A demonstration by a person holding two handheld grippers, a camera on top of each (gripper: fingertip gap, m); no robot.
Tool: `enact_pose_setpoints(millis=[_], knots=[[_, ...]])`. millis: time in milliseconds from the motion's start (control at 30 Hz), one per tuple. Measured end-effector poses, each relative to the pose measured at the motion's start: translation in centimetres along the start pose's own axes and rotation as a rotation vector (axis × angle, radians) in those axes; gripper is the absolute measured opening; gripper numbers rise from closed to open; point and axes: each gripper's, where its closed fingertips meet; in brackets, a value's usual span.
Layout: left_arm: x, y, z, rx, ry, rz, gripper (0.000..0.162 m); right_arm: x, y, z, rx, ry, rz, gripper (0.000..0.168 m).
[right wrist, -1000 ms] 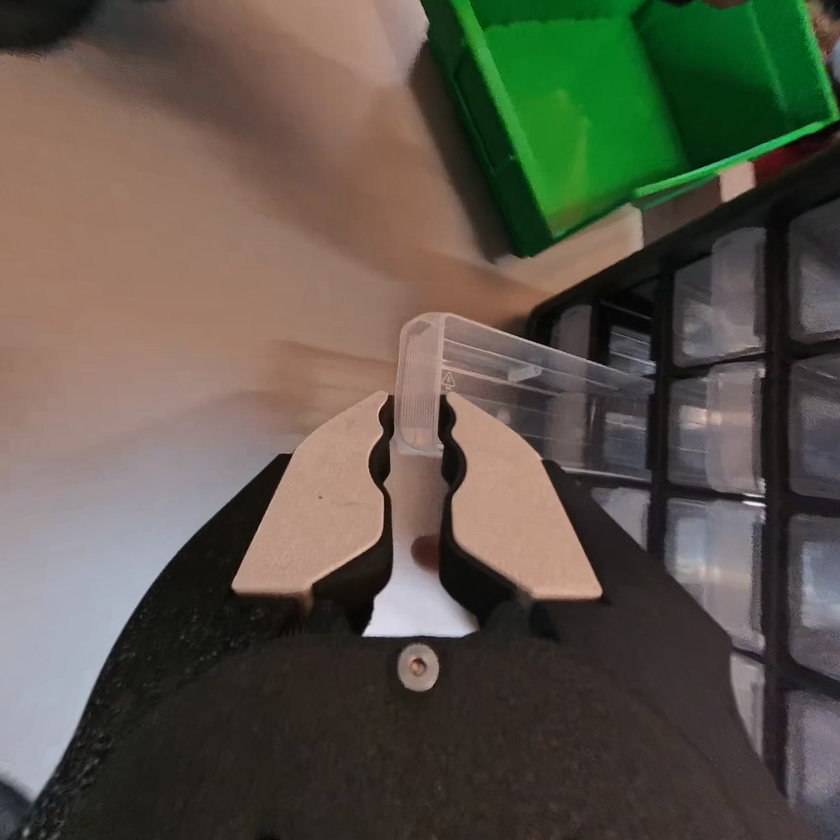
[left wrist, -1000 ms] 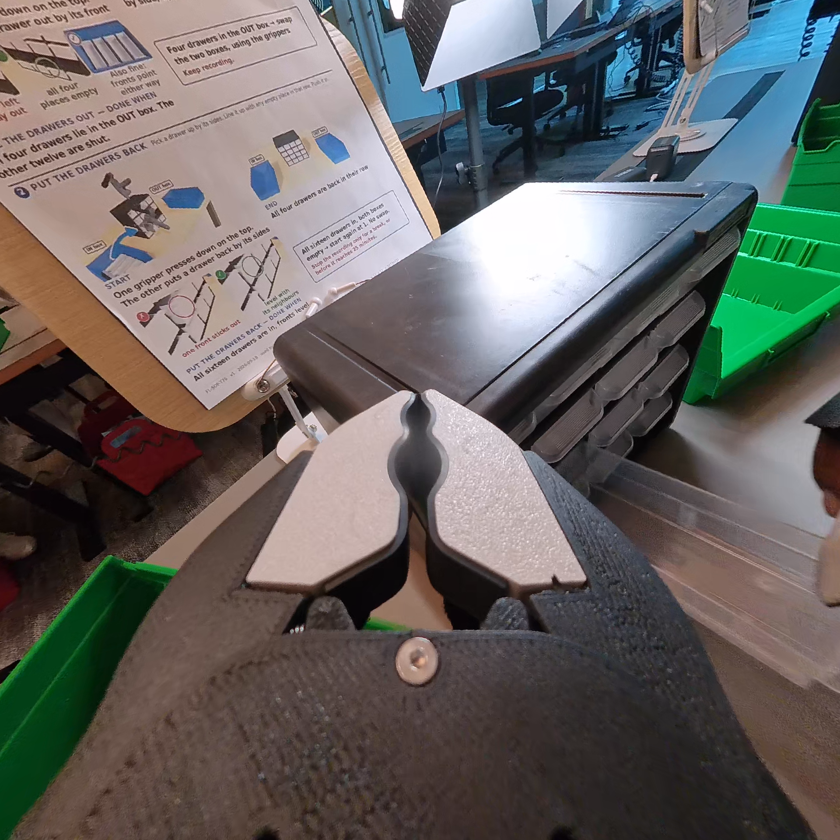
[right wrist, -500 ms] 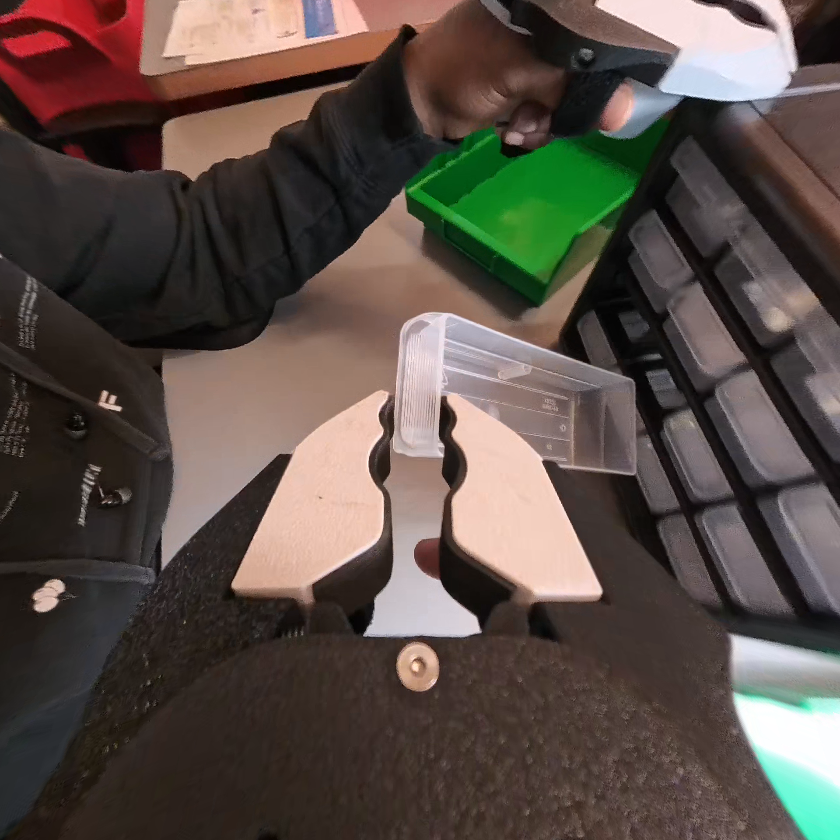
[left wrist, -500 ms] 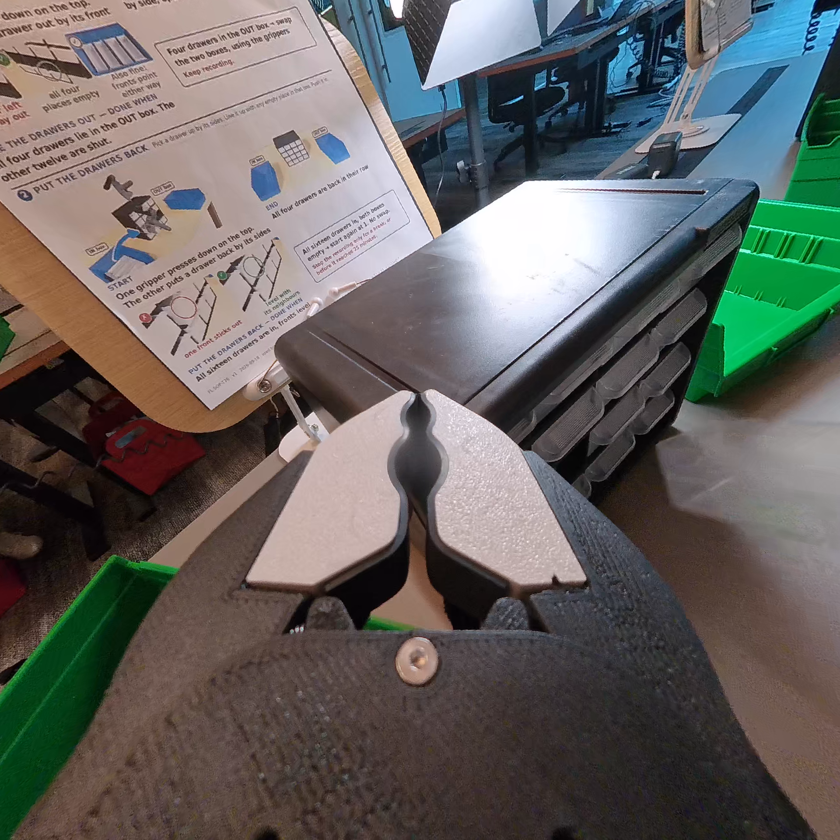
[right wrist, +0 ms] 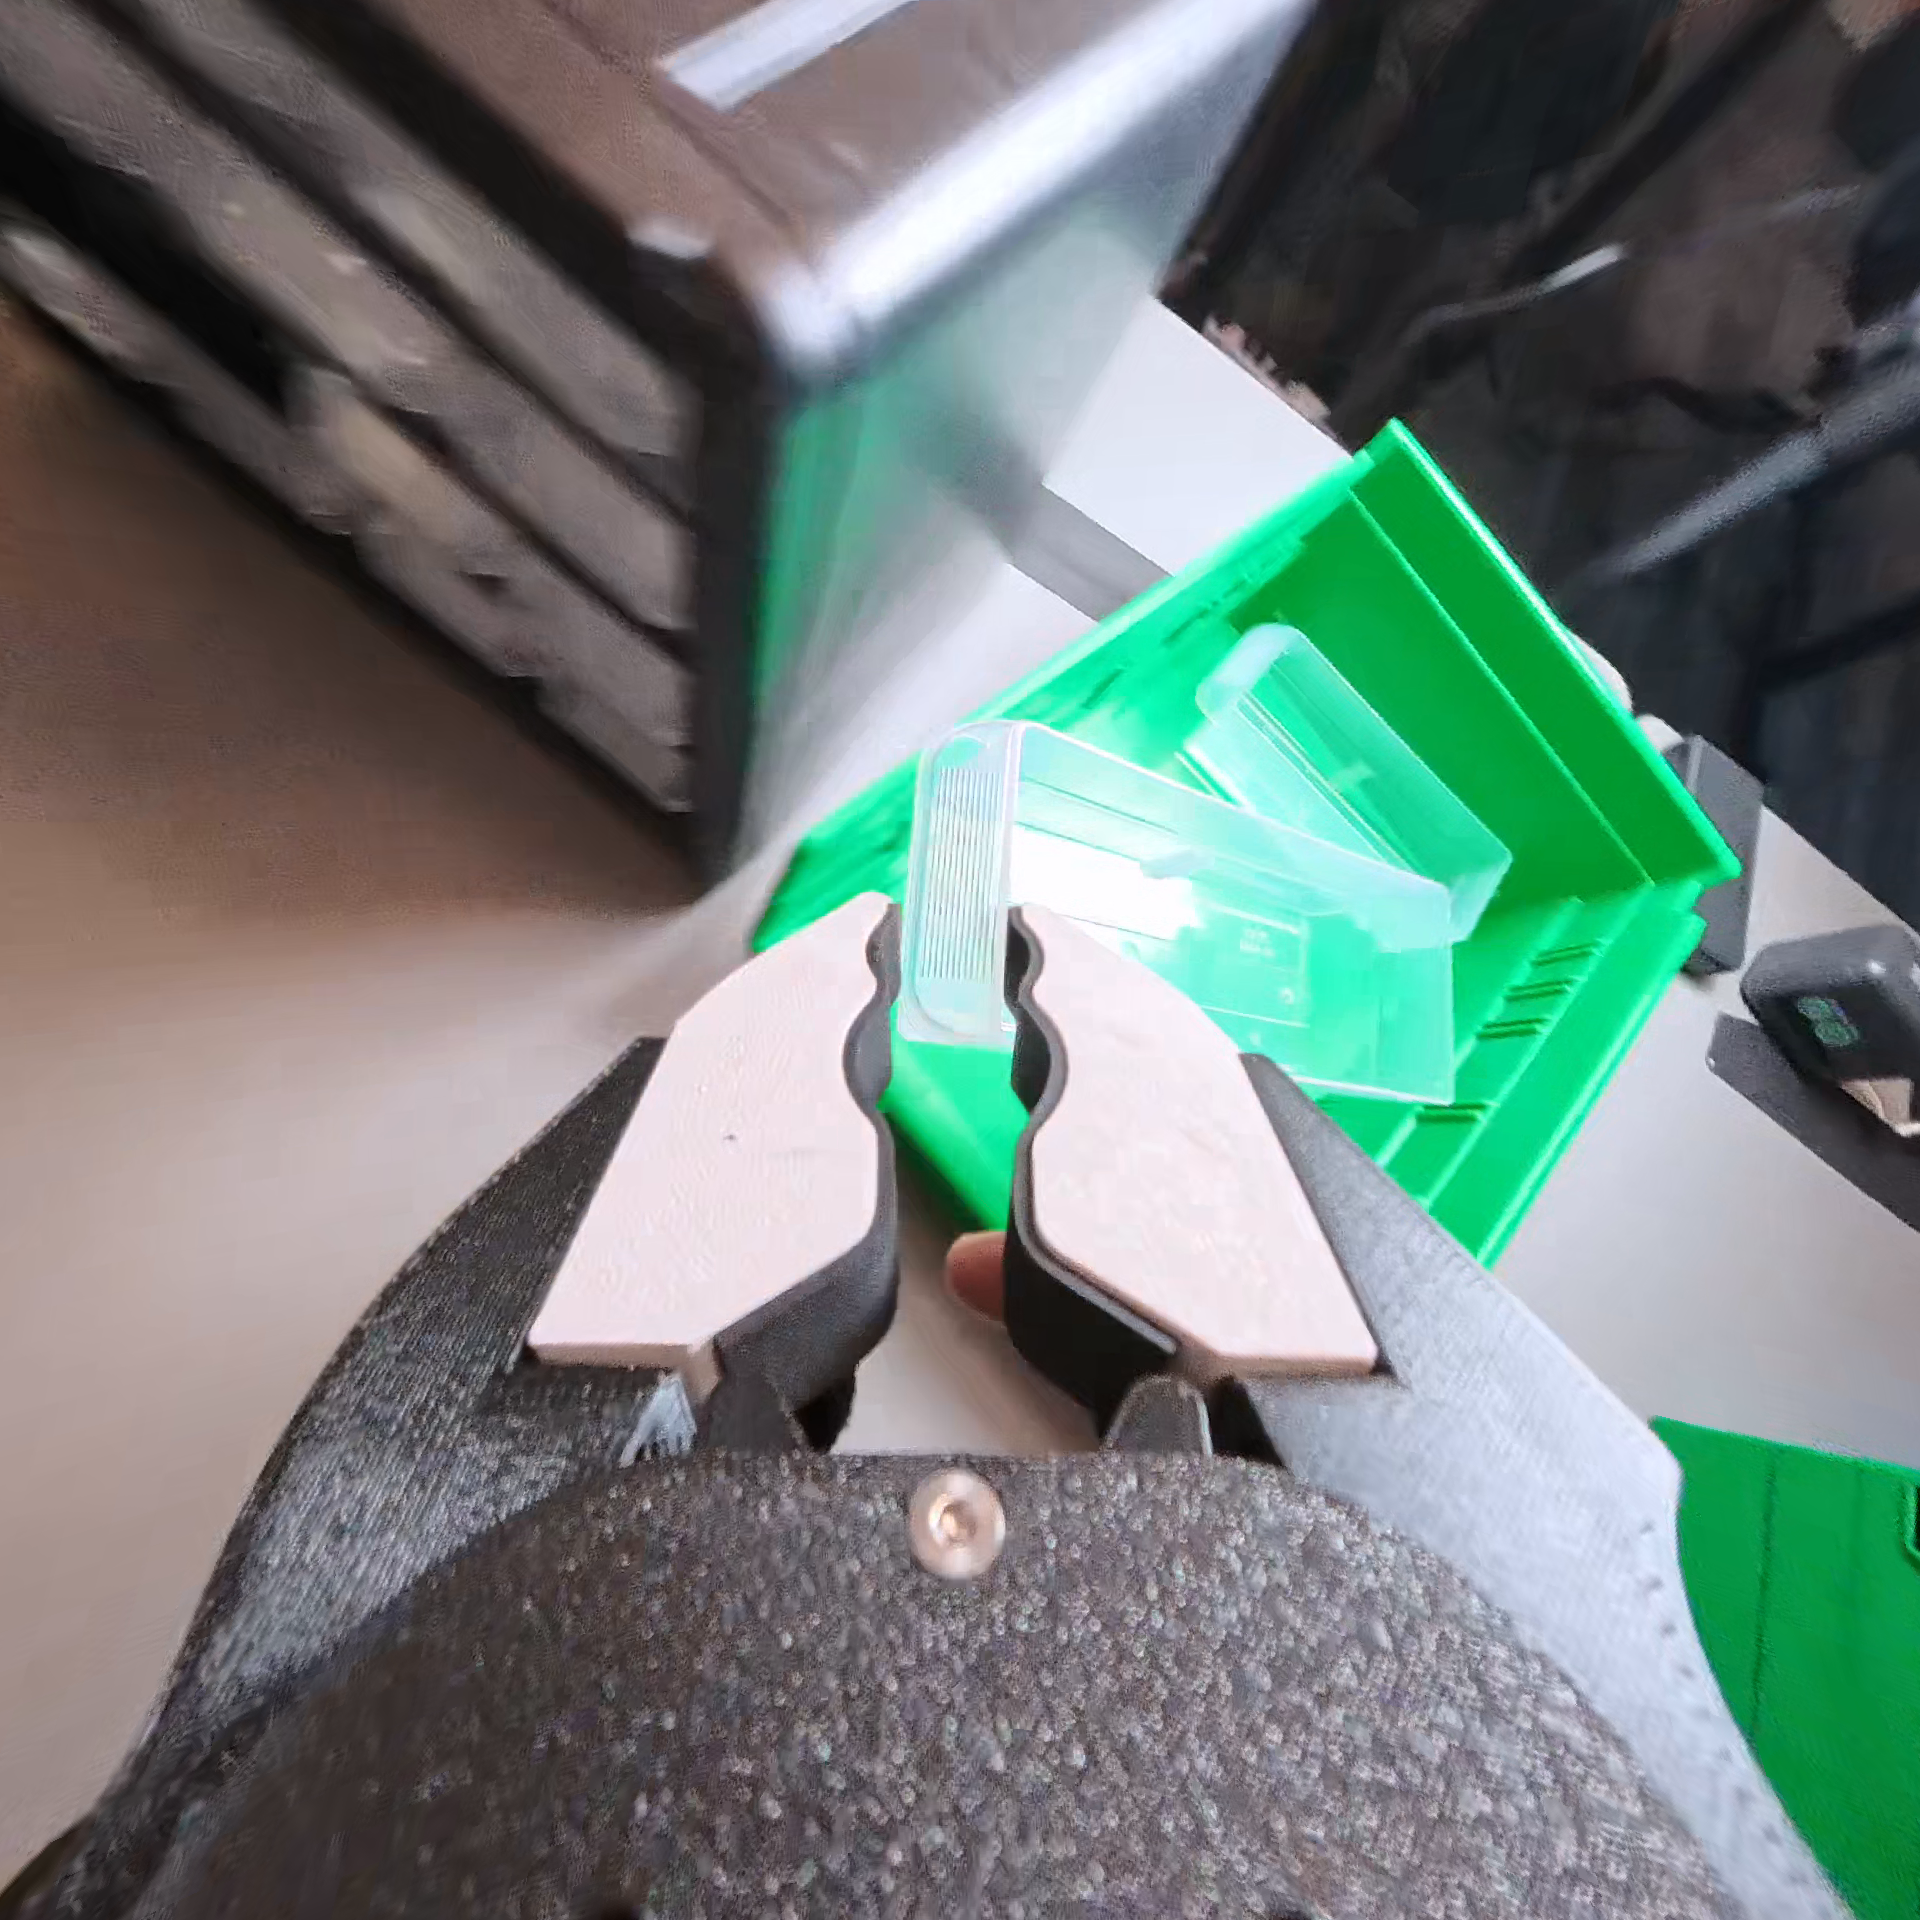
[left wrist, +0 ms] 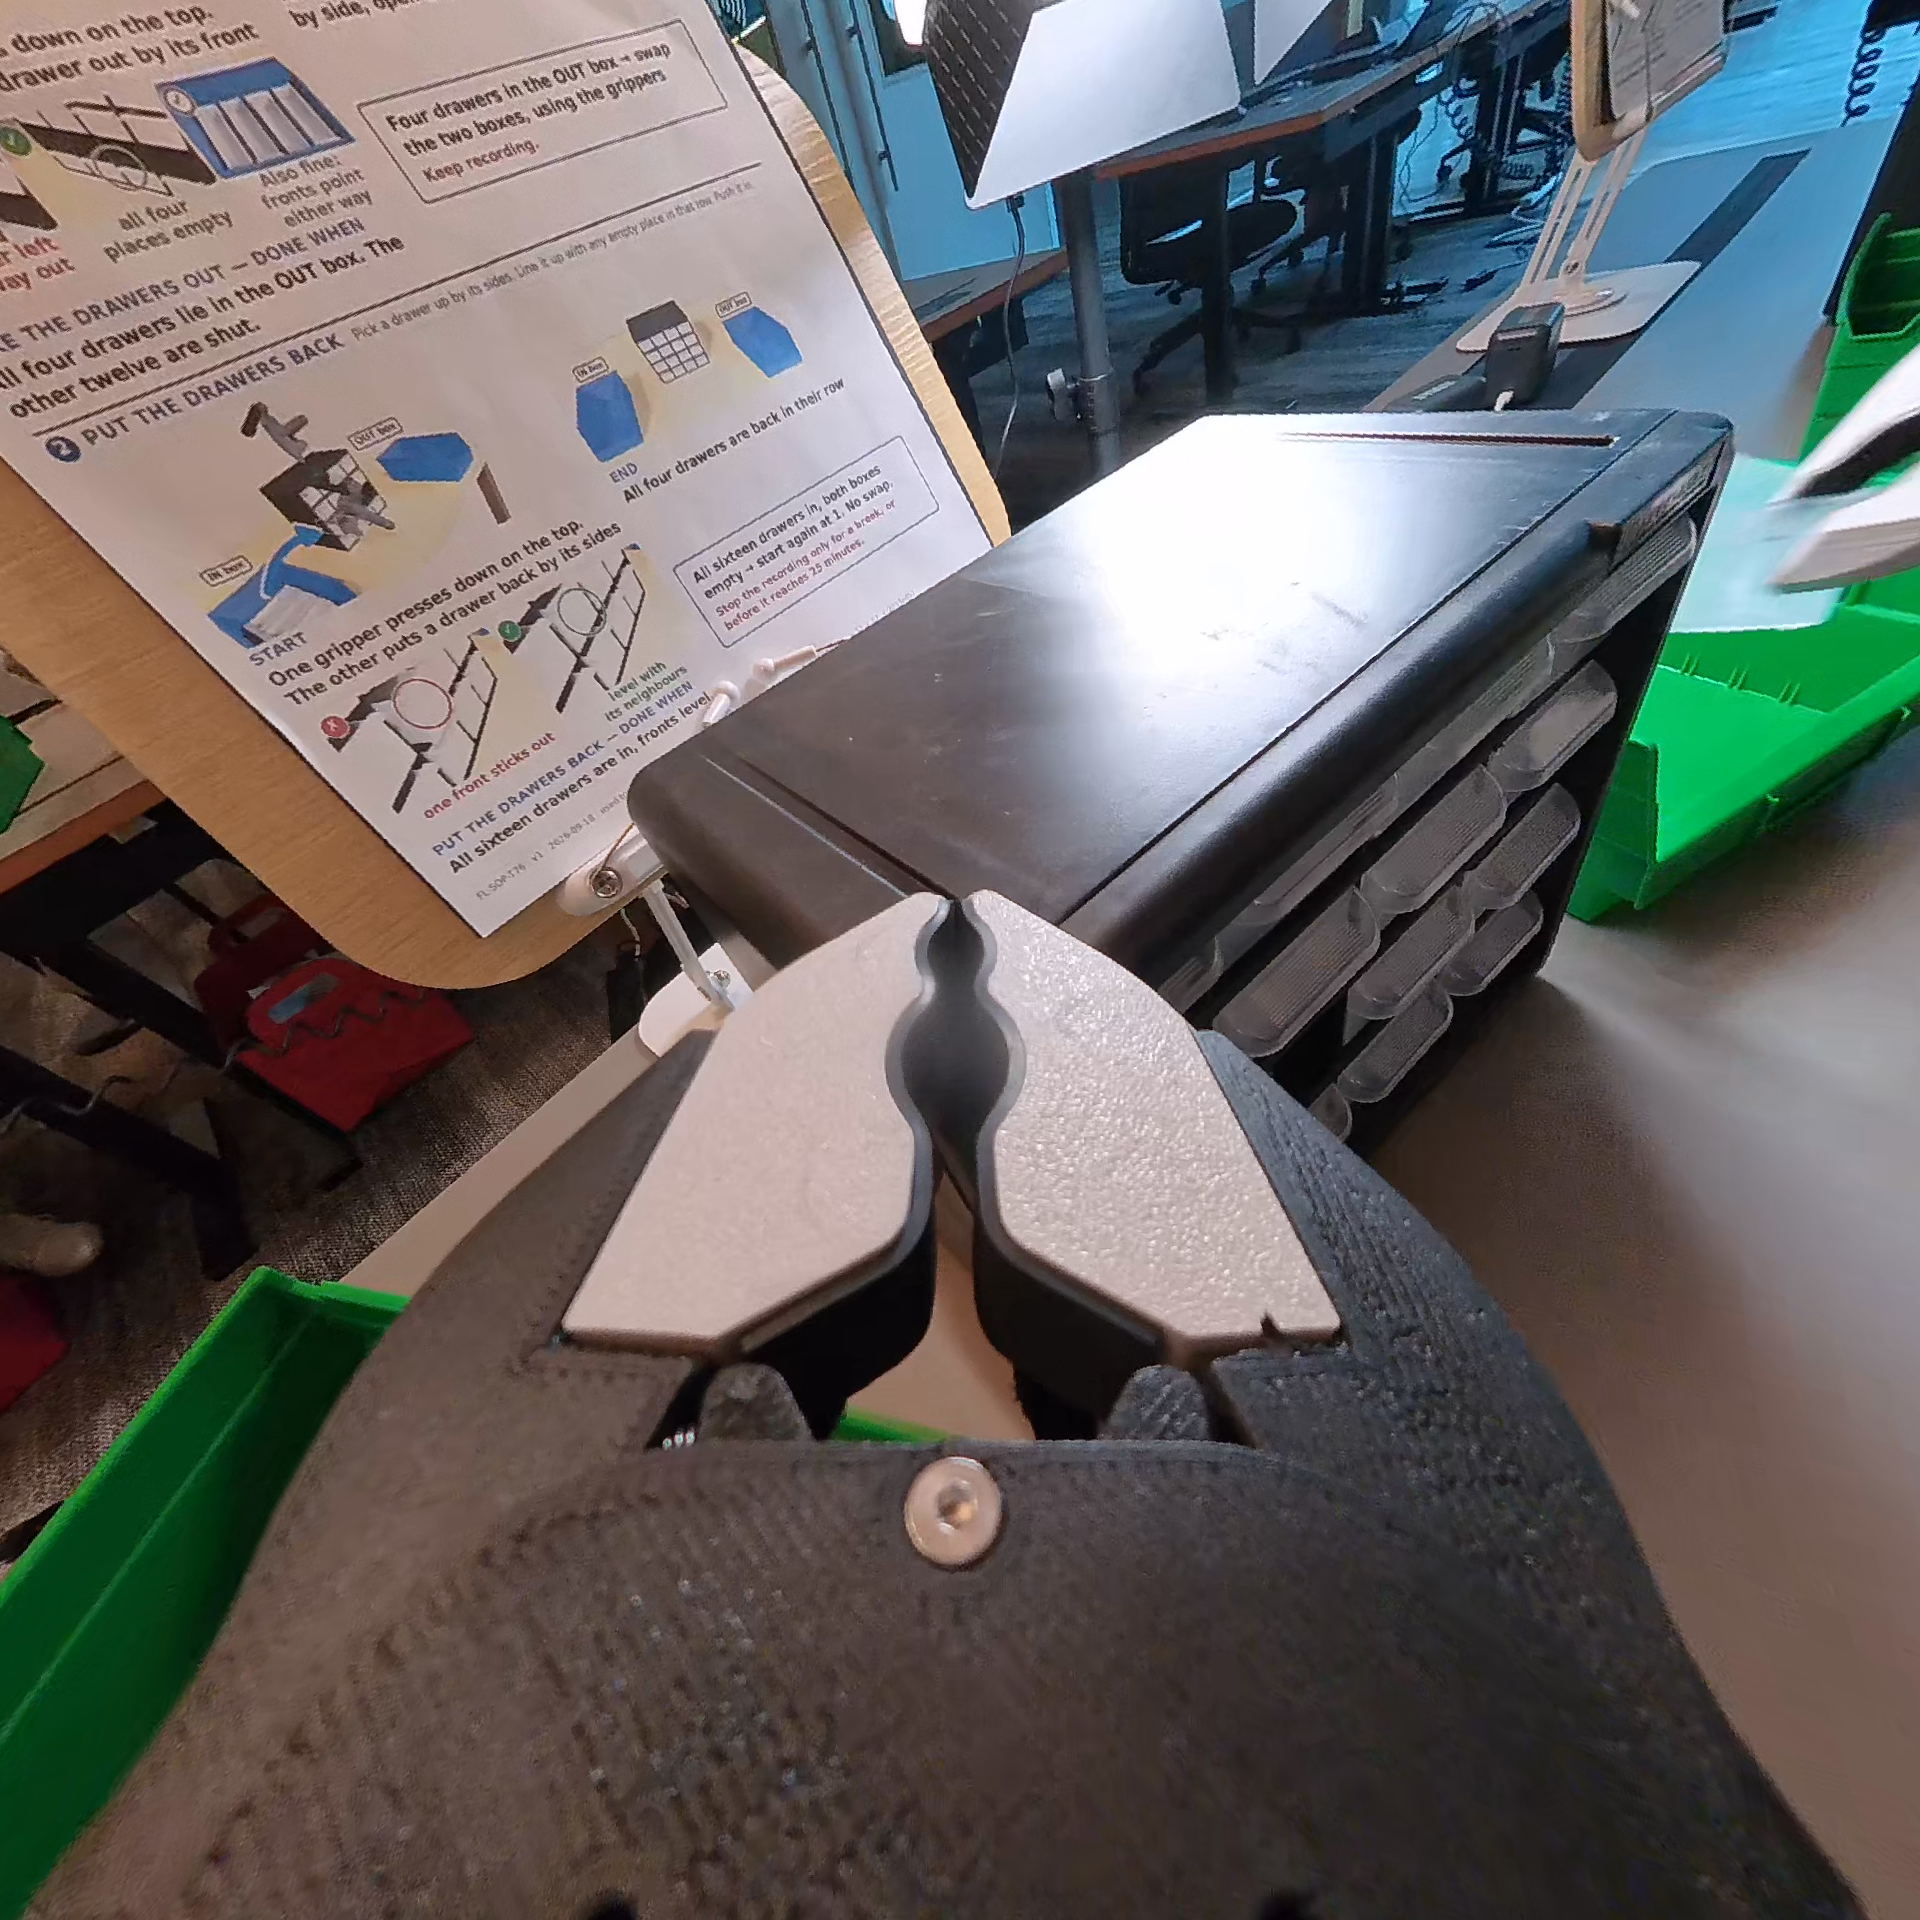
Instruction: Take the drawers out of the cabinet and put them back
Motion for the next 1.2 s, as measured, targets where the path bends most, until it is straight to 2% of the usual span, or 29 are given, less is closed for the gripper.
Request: enact_pose_setpoints(millis=[167, 267, 433, 567, 733, 867, 1000, 1200], knots=[[0.0, 0.0, 0.0, 0.005, 0.005, -0.006, 0.000, -9.5, 5.9, -1.8, -0.145, -0.164, -0.094, 0.018], [0.0, 0.0, 0.0, 0.008, 0.006, -0.011, 0.000, -13.7, 7.7, -2.9, -0.236, -0.234, -0.119, 0.018], [0.0, 0.0, 0.0, -0.001, 0.002, -0.007, 0.000, -17.2, 8.9, -2.3, -0.257, -0.247, -0.177, 0.019], [-0.1, 0.0, 0.0, -0.006, 0.001, -0.007, 0.000, -18.4, 9.1, -2.0, -0.270, -0.228, -0.166, 0.019], [-0.1, 0.0, 0.1, 0.002, 0.006, -0.015, 0.000, -18.6, 8.7, -1.1, -0.258, -0.155, -0.110, 0.037], [-0.1, 0.0, 0.1, 0.004, 0.008, -0.017, 0.000, -16.6, 8.6, 0.0, -0.269, -0.039, -0.090, 0.037], [-0.1, 0.0, 0.1, 0.003, 0.008, -0.014, 0.000, -12.3, 8.2, 1.5, -0.241, 0.122, -0.120, 0.035], [-0.1, 0.0, 0.1, -0.001, 0.006, -0.003, 0.000, -3.3, 4.8, 4.4, -0.139, 0.412, -0.189, 0.029]])
Point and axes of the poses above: each gripper's, where its closed fingertips meet, x back along the fingers, z out of its top, y = z × x across the jaws, and after that the axes turned 8 degrees about -y, right-handed
